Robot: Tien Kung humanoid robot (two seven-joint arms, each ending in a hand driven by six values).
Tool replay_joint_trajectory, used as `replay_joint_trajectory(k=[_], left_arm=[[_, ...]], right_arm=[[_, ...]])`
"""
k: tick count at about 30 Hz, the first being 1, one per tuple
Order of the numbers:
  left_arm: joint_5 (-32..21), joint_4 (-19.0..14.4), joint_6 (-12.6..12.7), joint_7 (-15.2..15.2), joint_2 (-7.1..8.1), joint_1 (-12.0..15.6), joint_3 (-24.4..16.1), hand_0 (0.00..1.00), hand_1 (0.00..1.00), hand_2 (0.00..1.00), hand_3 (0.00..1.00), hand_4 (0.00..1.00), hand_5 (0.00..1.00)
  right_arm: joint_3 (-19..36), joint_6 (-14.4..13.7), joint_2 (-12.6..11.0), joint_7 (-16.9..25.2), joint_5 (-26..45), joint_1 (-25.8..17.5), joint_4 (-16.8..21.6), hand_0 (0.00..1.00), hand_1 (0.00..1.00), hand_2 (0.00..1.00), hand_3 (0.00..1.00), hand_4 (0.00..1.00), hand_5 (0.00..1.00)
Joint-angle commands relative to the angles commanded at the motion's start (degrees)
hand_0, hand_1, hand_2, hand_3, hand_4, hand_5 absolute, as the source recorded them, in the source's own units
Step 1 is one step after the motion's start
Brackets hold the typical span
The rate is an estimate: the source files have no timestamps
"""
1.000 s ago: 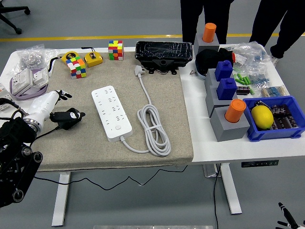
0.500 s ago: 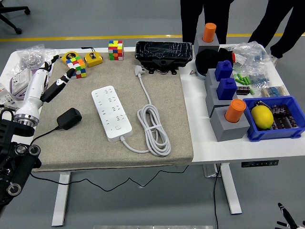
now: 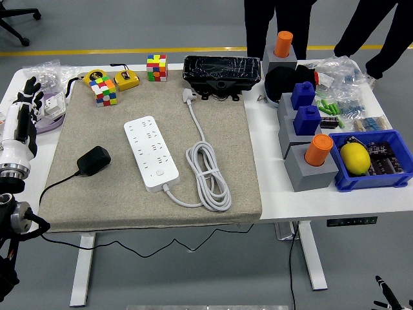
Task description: Pick up the plug,place it near the board,insert it into the board,press the button
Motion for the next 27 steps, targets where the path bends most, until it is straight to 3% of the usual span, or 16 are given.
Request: replay_joint_trajectory(k=[2, 3, 8, 9, 12, 18, 27], left_arm=[[-3.1, -0.1, -0.8, 0.1, -0.02, 0.5, -1.0, 0.964, 0.955, 0.897, 0.875, 0.998, 0.998], [-3.2, -0.3, -1.0, 0.1, -0.04, 0.8, -1.4, 0.885, 0.866, 0.806, 0.814, 0.998, 0.998], [-2.9, -1.1, -1.8, 0.4, -0.27, 2.0, -3.0, 0.885, 0.866, 0.806, 0.814, 0.998, 0.998], [-2.8, -1.3, -2.0, 0.5, -0.29, 2.2, -3.2, 0.839, 0.808, 0.769, 0.797, 0.998, 0.998], [-2.5, -1.6, -2.2, 0.8, -0.23, 2.6, -3.1, 0.839, 0.808, 0.769, 0.797, 0.998, 0.998], [-0.9, -2.6, -2.1, 1.4, -0.29, 3.5, -3.3, 0.818, 0.791, 0.755, 0.777, 0.998, 0.998], [5.8, -5.7, -1.1, 3.3, -0.73, 4.9, -4.7, 0.793, 0.773, 0.740, 0.758, 0.998, 0.998]], right_arm=[[0.0, 0.0, 0.1, 0.0, -0.1, 0.0, 0.0, 0.780, 0.728, 0.712, 0.733, 0.998, 0.938], [-0.2, 0.0, 0.1, 0.0, 0.1, 0.1, 0.0, 0.780, 0.728, 0.712, 0.733, 0.998, 0.939], [-0.8, 0.0, 0.1, 0.1, 0.6, 0.3, 0.0, 0.780, 0.728, 0.712, 0.733, 0.998, 0.939], [-0.9, 0.1, 0.1, 0.0, 0.6, 0.2, 0.0, 0.780, 0.728, 0.712, 0.733, 0.998, 0.939], [-0.5, 0.1, 0.1, -0.1, 0.2, 0.1, 0.0, 0.780, 0.728, 0.712, 0.733, 0.998, 0.939], [-0.7, 0.2, 0.3, -0.1, 0.0, -0.1, 0.0, 0.780, 0.729, 0.712, 0.733, 0.998, 0.940], [-0.5, 0.4, 1.0, 0.0, -0.7, -0.6, 0.0, 0.780, 0.728, 0.713, 0.733, 0.998, 0.940]])
